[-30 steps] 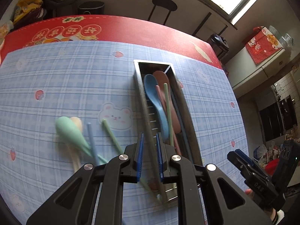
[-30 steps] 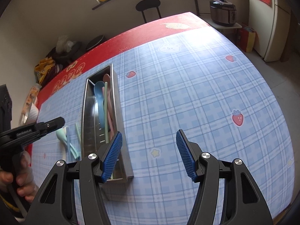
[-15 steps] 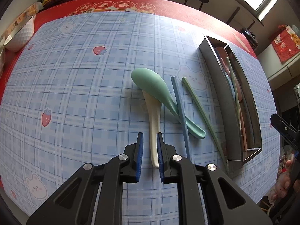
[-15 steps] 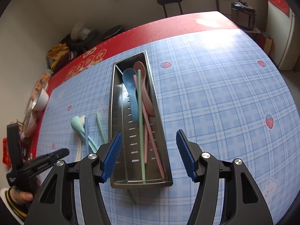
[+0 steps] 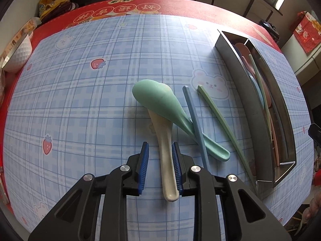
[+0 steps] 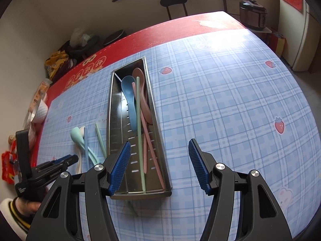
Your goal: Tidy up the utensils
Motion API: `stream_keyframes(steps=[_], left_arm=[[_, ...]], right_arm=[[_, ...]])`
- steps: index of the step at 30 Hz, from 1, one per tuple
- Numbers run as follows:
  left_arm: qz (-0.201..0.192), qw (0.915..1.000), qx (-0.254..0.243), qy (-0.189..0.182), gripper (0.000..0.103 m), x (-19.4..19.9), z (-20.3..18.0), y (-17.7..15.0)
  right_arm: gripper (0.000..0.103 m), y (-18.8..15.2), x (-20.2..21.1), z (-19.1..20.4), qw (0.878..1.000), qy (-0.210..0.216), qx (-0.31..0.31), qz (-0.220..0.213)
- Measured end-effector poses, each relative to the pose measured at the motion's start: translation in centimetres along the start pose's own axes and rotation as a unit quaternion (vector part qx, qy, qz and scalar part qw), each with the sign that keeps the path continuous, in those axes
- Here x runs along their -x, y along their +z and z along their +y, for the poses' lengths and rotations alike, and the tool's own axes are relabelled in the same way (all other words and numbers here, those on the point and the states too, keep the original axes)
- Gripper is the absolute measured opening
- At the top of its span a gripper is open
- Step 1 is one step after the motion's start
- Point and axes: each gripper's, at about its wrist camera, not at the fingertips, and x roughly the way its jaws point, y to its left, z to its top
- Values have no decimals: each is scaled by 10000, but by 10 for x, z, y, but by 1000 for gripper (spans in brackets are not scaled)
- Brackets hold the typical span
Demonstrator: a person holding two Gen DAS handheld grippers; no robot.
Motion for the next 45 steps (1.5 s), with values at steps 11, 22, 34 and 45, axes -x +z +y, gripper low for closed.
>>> stream_keyframes(steps=[11, 22, 34, 45], left_arm=[[-17, 9994, -114, 317, 23, -18, -14, 17], [20, 9999, 123, 68, 18, -10, 3, 4], [56, 9985, 540, 4, 18, 18, 51, -39], [-138, 9930, 1161, -152, 18, 38, 111, -66]], right_arm=[[58, -2, 2, -6, 10000, -64, -37, -5], [58, -2, 2, 7, 9999, -78, 68, -40], [58, -5, -11, 68, 9976, 134, 678, 58], [58, -37, -36, 148, 9824, 548, 1699, 549]])
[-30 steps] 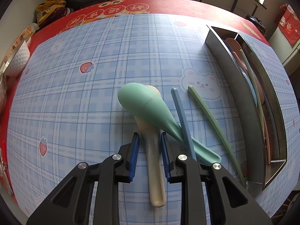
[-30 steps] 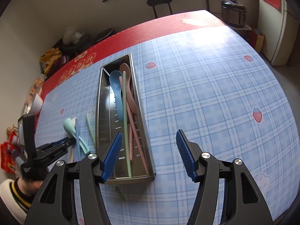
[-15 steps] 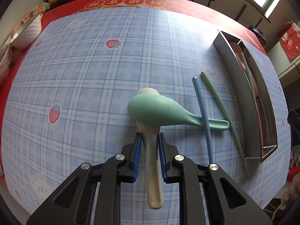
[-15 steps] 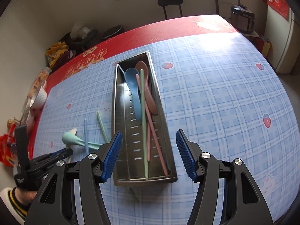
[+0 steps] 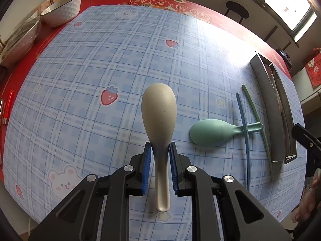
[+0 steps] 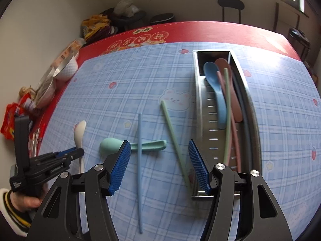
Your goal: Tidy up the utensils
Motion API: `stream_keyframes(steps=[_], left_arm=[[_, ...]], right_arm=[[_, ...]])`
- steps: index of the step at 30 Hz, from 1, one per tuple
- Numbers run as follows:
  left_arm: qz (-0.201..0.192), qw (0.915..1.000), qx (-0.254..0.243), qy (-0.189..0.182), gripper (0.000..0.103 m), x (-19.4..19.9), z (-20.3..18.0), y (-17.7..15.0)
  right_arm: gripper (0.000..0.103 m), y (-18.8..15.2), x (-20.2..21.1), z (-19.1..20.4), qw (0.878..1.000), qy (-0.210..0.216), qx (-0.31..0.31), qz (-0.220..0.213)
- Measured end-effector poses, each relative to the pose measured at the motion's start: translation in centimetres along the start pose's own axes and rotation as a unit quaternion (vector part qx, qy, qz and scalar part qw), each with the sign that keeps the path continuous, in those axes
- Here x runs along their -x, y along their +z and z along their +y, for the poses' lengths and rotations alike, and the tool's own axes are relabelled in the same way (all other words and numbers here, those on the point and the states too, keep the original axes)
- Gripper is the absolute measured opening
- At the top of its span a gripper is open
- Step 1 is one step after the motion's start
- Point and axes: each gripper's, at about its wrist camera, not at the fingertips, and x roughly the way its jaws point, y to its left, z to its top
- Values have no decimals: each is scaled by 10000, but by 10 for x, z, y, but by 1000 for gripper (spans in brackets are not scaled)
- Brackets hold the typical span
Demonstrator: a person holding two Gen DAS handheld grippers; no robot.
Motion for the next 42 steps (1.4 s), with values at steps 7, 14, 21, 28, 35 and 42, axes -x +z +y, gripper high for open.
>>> stream_keyframes(steps=[7, 14, 21, 28, 35, 42], left_arm=[[-156, 9989, -27, -432, 18, 12, 10, -6], [-125, 9974, -38, -714, 18, 13, 22, -10], [-82, 9964, -63, -847, 18, 10, 28, -8], [-139, 9951, -288, -937, 18, 12, 20, -3], [-241, 9934, -549, -977, 18, 18, 5, 1], [-324, 9929, -607, -972, 18, 21, -3, 4]], right_arm=[[49, -18, -35, 36, 9974, -7, 479, 537], [29, -30, -62, 38, 9954, -266, 297, 868], [19, -35, -71, 39, 9940, -426, 287, 970], [6, -36, -65, 21, 9954, -273, -42, 919], [6, -32, -43, 13, 9983, -93, -186, 545], [6, -12, -8, 1, 9995, -113, -267, -124]])
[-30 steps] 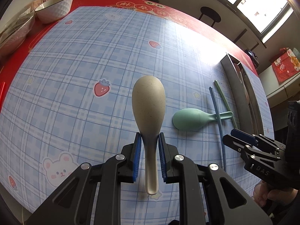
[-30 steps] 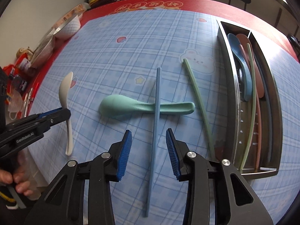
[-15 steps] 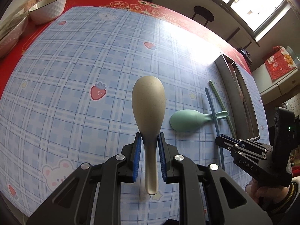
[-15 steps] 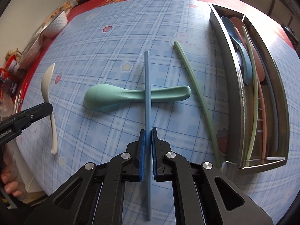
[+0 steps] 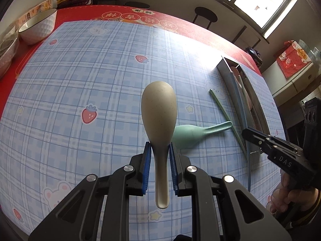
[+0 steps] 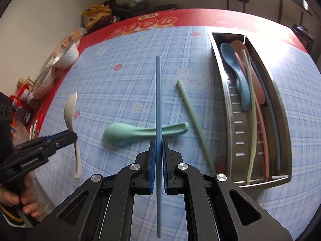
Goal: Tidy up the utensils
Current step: 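Close the right tool on the blue chopstick and lift it while the left tool holds the cream spoon, then carry the blue chopstick into the steel tray and open the right tool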
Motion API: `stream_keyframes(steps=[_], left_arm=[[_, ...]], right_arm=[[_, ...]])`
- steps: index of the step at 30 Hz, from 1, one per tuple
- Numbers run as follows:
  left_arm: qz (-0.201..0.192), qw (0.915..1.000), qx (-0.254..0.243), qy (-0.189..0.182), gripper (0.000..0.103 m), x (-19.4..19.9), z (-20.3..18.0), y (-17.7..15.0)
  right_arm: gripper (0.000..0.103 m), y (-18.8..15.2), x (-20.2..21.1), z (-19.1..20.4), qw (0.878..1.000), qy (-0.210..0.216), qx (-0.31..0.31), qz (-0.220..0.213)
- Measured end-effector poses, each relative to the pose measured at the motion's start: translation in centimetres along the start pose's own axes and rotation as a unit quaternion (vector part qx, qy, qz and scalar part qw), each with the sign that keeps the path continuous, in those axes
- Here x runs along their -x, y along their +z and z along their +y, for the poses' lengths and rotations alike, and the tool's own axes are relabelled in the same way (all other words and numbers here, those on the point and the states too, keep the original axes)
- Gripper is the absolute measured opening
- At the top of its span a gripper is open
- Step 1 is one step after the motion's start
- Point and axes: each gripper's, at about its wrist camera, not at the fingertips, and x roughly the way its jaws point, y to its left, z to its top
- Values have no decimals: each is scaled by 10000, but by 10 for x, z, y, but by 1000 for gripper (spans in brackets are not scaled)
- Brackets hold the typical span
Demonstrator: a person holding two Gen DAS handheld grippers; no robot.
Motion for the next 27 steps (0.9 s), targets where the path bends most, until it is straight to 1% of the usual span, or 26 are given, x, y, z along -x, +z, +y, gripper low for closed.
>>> stream_keyframes(steps=[4, 11, 14, 16, 21, 27], left_arm=[[-15, 10000, 4, 28, 18, 0, -4, 0], [-39, 9999, 91, 107, 18, 0, -6, 0], [-46, 9998, 144, 150, 18, 2, -7, -3], [-52, 9996, 179, 188, 18, 3, -6, -4], [-67, 9993, 259, 266, 18, 6, -4, -9], [-96, 9987, 390, 328, 18, 9, 0, -11]], right_arm=[[6, 18, 17, -21, 9991, -132, -216, -353], [6, 46, 23, -69, 9942, -622, -552, -677], [6, 53, 14, -90, 9918, -761, -789, -658], [6, 56, 7, -97, 9909, -900, -783, -621], [6, 58, -12, -100, 9913, -1056, -645, -453], [6, 53, -27, -94, 9905, -1255, -490, -275]])
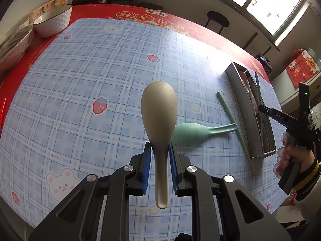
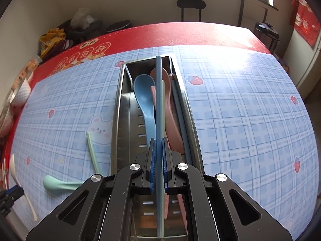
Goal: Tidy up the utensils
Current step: 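Carry the blue chopstick into the steel tray and open the right tool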
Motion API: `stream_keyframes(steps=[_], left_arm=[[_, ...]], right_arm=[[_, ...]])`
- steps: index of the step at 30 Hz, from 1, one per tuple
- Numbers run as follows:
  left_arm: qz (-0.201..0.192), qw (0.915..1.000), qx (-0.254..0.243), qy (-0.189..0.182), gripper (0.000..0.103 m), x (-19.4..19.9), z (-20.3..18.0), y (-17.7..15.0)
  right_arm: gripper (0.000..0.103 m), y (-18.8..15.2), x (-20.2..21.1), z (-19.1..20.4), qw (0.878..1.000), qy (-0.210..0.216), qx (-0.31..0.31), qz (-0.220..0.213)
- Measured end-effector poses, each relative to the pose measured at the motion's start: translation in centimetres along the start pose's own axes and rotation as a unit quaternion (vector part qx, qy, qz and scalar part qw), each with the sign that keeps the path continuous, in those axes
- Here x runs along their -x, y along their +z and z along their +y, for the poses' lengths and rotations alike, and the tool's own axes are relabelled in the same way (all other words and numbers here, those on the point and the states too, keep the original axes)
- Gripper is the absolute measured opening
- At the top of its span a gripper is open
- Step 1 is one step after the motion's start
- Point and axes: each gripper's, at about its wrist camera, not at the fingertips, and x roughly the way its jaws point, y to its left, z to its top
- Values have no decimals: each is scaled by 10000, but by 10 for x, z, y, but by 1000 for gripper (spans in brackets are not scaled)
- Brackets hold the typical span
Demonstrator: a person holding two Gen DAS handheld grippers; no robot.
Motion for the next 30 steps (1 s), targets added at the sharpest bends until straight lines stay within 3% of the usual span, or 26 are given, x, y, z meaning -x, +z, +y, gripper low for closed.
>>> stream_keyframes(steps=[13, 27, 30], left_arm=[[26, 10000, 41, 4, 18, -2, 2, 2], [60, 9998, -176, -8, 18, -8, -14, 11], [61, 9998, -209, -13, 18, -8, -19, 16]], right_arm=[[6, -6, -13, -2, 9996, -137, -15, 249], [9, -5, 1, -9, 9990, 143, -291, 310], [25, -7, 14, -11, 9990, 250, -313, 203]])
